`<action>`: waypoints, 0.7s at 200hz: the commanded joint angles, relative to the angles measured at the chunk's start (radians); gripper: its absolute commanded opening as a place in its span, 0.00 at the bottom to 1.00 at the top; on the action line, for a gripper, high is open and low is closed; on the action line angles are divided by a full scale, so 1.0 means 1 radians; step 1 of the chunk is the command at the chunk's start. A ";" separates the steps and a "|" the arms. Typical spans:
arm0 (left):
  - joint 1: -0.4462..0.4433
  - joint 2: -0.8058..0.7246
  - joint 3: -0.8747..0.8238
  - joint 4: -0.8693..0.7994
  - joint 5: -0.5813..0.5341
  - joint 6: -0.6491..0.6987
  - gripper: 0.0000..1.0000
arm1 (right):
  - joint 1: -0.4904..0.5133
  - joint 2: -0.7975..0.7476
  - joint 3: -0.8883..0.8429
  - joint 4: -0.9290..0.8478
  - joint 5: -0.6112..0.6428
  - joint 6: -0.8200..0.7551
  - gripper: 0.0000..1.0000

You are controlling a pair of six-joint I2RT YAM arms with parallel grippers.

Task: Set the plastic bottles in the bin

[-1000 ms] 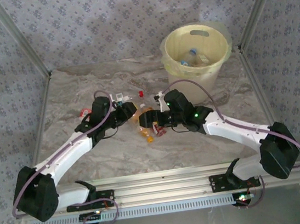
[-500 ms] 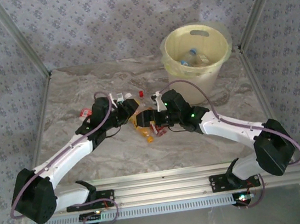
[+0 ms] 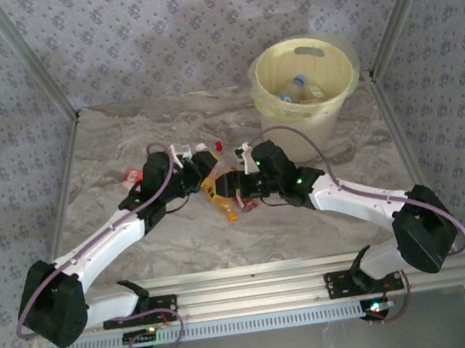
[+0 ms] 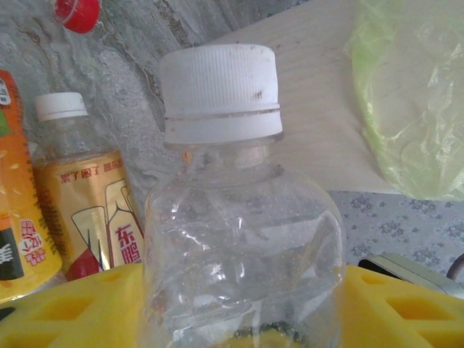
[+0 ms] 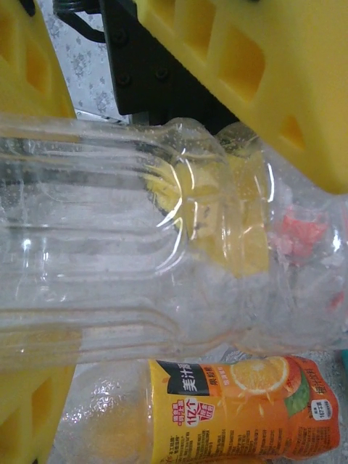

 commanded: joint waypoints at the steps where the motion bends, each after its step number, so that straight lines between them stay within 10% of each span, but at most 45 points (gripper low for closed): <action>1: -0.003 -0.003 0.007 0.045 0.023 -0.009 0.74 | -0.013 -0.055 -0.012 -0.050 0.020 -0.042 0.58; 27: 0.012 -0.015 0.025 0.056 0.042 -0.016 0.99 | -0.034 -0.110 -0.015 -0.121 0.033 -0.080 0.55; 140: 0.070 -0.145 0.202 -0.194 0.239 0.477 1.00 | -0.264 -0.385 0.314 -0.713 0.184 -0.489 0.55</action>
